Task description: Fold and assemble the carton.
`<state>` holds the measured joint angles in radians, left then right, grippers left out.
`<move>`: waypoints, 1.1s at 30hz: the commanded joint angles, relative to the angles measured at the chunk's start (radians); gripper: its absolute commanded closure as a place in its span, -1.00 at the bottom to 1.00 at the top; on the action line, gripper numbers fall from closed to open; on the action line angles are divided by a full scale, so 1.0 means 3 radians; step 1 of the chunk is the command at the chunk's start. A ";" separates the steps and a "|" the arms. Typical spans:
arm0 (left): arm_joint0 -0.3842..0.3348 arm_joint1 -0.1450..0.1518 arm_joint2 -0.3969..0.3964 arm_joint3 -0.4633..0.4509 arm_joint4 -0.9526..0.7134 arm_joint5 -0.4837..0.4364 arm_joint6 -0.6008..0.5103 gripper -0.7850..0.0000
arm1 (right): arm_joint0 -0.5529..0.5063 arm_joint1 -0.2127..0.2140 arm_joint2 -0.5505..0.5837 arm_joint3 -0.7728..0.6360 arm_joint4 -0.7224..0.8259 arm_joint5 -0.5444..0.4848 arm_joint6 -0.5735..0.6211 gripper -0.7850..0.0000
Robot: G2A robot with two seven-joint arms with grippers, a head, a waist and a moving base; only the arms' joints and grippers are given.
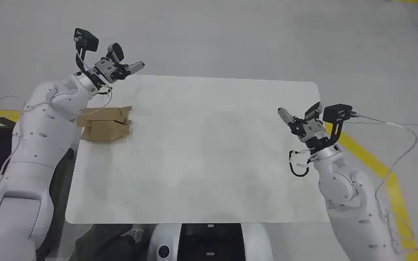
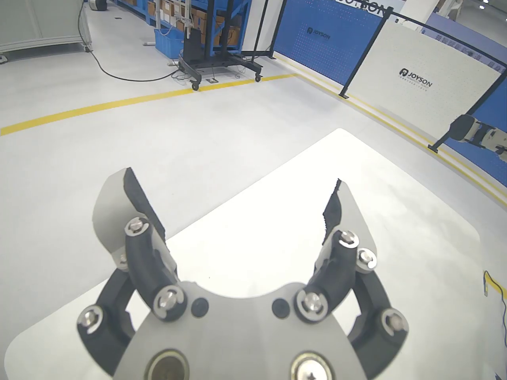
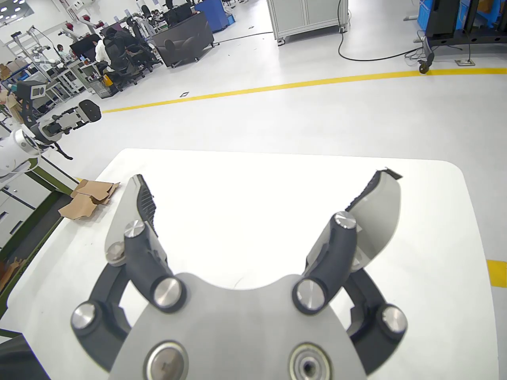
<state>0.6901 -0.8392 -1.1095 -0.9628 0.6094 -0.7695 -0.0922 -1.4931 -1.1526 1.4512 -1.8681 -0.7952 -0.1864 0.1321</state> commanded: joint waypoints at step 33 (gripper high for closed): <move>-0.0043 0.0498 -0.1005 0.1570 -0.2177 -0.0257 -0.2912 -1.00 | 0.0000 0.0000 0.0000 0.0000 0.0000 0.0000 0.0000 -1.00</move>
<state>0.6817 -0.6897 -1.4135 -0.5016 -0.0482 -0.8528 -0.9643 -1.4931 -1.1526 1.4512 -1.8681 -0.7952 -0.1864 0.1321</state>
